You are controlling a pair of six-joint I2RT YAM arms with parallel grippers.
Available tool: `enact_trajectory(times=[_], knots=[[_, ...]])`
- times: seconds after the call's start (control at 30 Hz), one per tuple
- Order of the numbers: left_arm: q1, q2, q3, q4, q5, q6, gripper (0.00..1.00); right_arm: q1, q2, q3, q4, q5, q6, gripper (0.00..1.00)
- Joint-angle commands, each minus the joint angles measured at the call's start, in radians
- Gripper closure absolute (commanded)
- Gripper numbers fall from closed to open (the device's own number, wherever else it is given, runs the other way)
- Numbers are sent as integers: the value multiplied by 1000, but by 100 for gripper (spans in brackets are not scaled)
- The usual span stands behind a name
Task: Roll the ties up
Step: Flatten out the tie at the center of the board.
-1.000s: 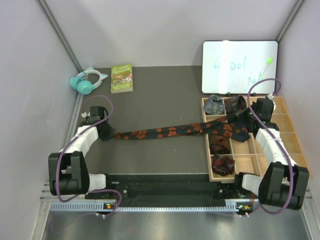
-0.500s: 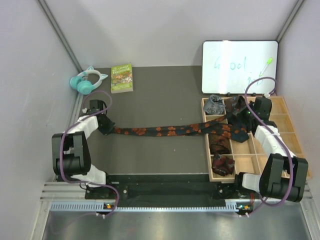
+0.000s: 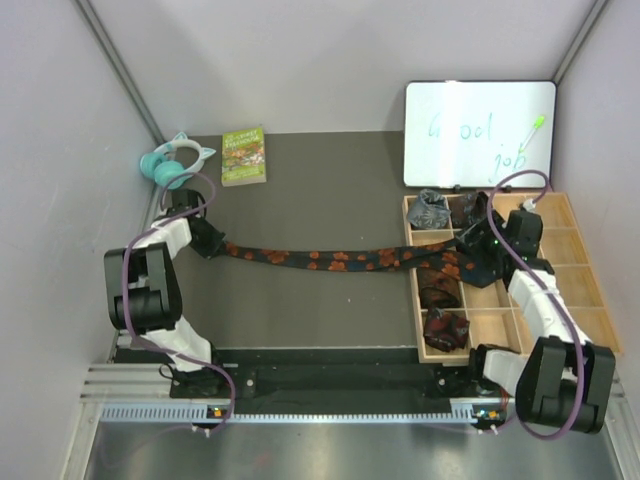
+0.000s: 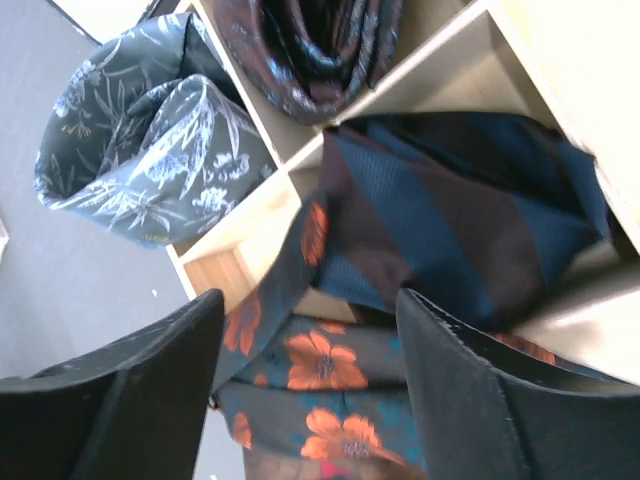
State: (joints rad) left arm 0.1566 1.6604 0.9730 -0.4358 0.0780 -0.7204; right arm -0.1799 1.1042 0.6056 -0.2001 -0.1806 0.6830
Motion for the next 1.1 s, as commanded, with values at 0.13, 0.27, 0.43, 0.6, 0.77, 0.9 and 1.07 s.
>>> enact_trajectory(times=[0.13, 0.27, 0.43, 0.6, 0.77, 0.9, 1.07], knots=[[37, 39, 56, 12, 71, 12, 100, -12, -217, 3, -203, 42, 26, 19], [41, 52, 66, 6, 89, 22, 100, -12, -302, -15, -309, 73, 75, 16], [43, 44, 56, 11, 86, 33, 100, -12, -426, -110, -346, 102, 156, 15], [44, 47, 50, 12, 86, 39, 100, -12, -426, -179, -291, 109, 216, 19], [43, 44, 40, 19, 88, 41, 100, -12, -394, -230, -242, 111, 250, 21], [43, 47, 32, 26, 88, 41, 100, -12, -394, -259, -191, 156, 274, 28], [44, 48, 33, 26, 85, 45, 100, -12, -366, -264, -127, 206, 291, 38]])
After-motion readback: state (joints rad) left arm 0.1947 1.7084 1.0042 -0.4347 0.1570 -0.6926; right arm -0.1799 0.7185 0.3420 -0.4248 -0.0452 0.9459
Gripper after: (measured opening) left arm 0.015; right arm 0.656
